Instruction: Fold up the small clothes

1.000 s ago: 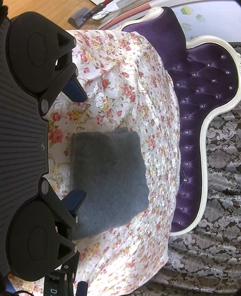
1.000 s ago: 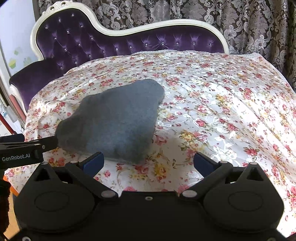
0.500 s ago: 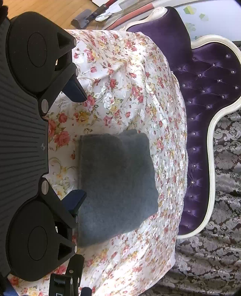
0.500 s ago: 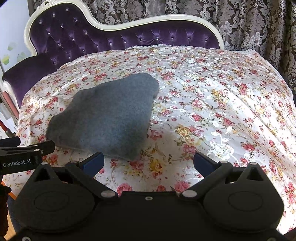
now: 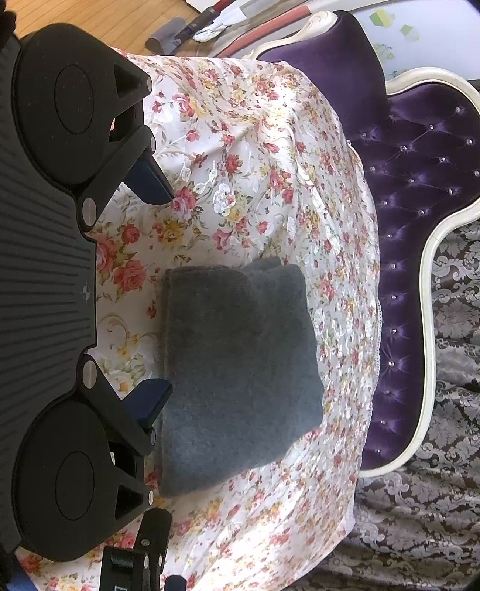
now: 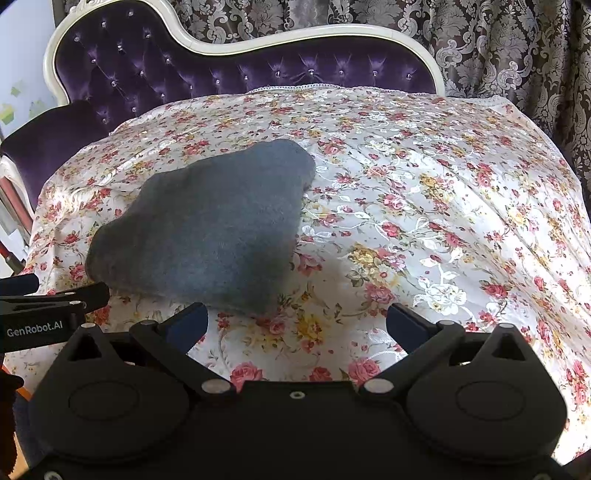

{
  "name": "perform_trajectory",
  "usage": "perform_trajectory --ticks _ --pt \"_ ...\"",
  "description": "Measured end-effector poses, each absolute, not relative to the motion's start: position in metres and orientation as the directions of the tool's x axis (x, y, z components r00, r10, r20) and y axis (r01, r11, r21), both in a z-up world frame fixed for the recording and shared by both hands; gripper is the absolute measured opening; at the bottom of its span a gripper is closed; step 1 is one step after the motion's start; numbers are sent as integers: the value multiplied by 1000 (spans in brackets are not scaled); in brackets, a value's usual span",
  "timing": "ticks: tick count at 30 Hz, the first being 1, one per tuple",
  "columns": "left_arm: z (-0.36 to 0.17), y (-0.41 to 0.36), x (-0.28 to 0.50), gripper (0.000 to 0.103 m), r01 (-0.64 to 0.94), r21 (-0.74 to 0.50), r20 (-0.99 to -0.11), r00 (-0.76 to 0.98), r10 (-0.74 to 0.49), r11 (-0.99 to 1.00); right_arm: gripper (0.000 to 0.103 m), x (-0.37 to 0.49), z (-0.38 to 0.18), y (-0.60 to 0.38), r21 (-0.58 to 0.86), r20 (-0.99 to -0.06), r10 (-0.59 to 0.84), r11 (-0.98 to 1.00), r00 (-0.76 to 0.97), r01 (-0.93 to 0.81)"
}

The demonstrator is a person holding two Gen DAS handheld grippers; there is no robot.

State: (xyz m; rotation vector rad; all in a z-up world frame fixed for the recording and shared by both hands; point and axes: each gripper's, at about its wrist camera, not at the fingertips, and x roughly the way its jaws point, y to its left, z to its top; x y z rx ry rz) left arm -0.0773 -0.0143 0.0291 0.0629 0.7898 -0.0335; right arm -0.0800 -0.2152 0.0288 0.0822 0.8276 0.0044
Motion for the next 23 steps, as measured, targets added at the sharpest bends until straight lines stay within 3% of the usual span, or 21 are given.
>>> perform_trajectory --ticks 23 --pt "27 -15 -77 102 54 37 -719 695 -10 998 102 -79 27 -213 87 -743 51 996 667 20"
